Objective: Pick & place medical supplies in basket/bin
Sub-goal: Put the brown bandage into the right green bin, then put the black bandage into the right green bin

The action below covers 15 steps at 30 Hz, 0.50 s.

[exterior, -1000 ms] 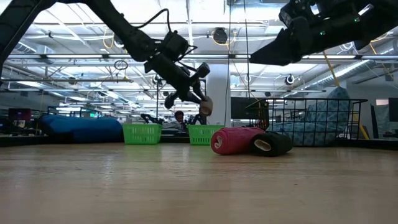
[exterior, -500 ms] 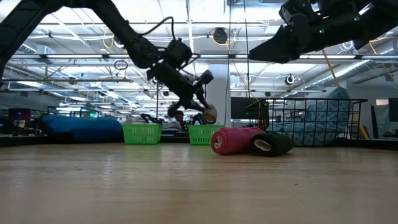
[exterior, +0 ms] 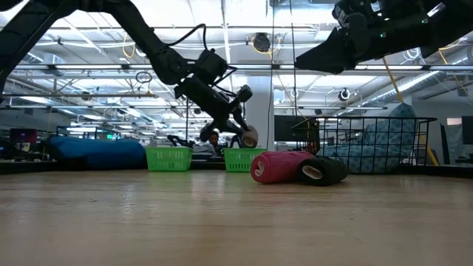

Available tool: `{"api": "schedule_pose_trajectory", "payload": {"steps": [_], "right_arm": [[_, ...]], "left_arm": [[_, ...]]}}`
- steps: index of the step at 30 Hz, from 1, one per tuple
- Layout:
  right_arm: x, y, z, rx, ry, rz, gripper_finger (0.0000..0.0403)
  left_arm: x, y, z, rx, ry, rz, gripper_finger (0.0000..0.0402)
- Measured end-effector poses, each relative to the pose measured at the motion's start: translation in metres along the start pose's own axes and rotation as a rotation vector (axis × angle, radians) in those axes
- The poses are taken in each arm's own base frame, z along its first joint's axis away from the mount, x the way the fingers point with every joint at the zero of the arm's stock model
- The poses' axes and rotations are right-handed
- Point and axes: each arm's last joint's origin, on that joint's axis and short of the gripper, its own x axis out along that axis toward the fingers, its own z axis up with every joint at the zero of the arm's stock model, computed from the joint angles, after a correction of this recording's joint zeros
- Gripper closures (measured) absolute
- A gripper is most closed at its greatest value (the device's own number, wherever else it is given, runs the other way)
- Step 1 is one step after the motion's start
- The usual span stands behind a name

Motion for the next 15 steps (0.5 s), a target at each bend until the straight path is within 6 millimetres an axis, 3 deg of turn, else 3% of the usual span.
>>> {"api": "schedule_pose_trajectory", "payload": {"steps": [4,15], "right_arm": [[0.0,0.0,0.0,0.0,0.0,0.0,0.0271],[0.0,0.0,-0.0001,-0.001,0.001,0.0,0.0271]], "left_arm": [[0.0,-0.0004,0.0011,0.0,-0.01,-0.005,0.033],[0.0,-0.0039,0.0009,0.007,-0.023,-0.027,0.0225]]}}
